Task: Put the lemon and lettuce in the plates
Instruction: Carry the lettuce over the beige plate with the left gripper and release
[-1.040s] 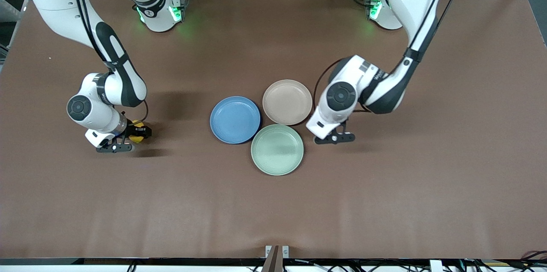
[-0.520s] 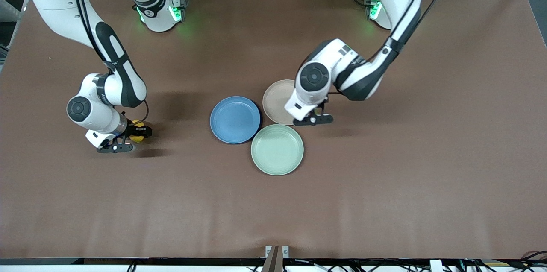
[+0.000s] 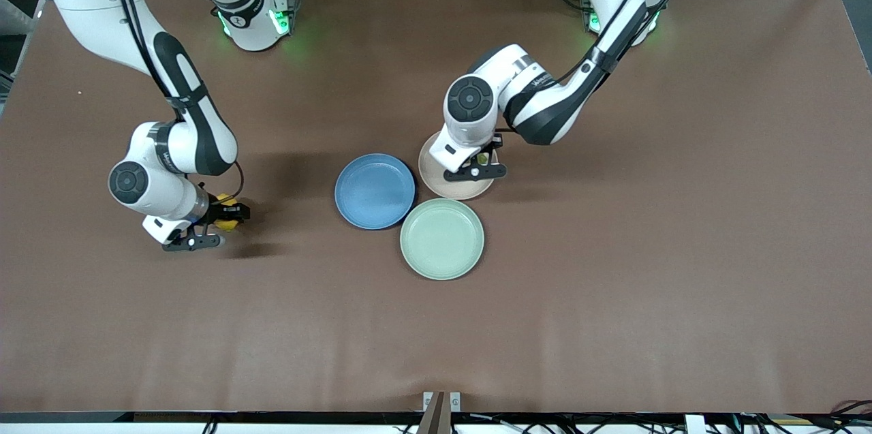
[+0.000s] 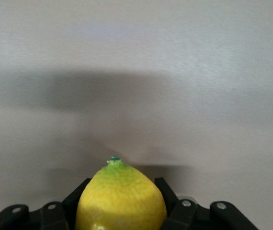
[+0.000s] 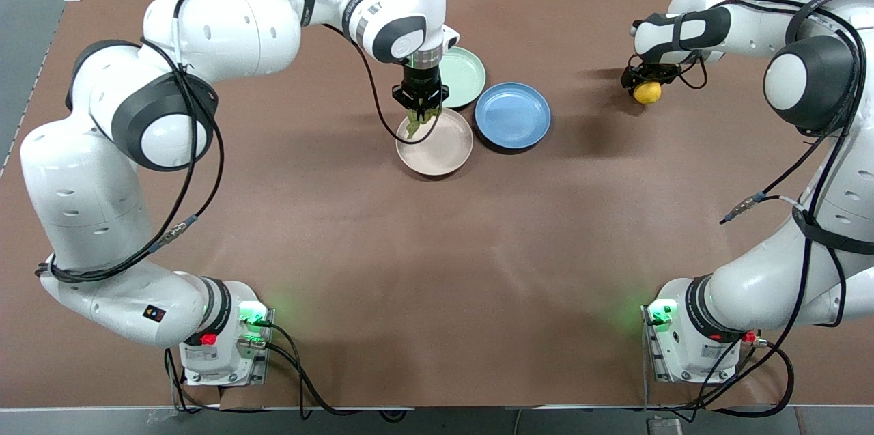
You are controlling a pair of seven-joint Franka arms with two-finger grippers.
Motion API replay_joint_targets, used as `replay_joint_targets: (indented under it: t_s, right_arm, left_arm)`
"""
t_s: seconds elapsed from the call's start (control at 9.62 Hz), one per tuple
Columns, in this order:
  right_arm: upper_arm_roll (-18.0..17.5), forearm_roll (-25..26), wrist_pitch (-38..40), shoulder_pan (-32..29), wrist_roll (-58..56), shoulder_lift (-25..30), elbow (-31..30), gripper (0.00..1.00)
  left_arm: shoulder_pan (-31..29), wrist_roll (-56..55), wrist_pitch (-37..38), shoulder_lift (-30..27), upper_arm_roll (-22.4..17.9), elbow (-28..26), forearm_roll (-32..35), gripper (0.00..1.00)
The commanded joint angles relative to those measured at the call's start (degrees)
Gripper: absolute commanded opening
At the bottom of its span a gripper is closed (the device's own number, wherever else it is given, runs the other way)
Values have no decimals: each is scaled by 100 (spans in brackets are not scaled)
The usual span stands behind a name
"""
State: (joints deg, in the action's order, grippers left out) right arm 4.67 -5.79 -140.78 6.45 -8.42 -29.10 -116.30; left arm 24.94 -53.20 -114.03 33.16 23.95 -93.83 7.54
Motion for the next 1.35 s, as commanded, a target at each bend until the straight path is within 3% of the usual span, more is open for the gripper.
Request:
replay_joint_targets:
  t_s: [0.0, 0.1, 0.21, 0.52, 1.25]
  right_arm:
    - [-150, -281, 112, -13, -37, 115, 28, 37]
    - [-264, -360, 252, -12, 59, 124, 98, 37]
    - [-369, -396, 480, -4, 286, 133, 221, 37]
    - [-616, -396, 719, 337, 1400, 124, 537, 37]
    - [-607, -396, 833, 1542, 3564, 107, 898, 37]
  left_arm:
    - [151, -321, -14, -64, -4, -4, -16, 0]
    - [274, -366, -6, -38, -4, -4, 36, 59]
    - [458, -375, -14, 32, -30, -4, 150, 100]
    - [390, -428, 56, 16, -65, 5, 177, 100]
    - [-577, -16, 56, -28, -171, 366, 669, 100]
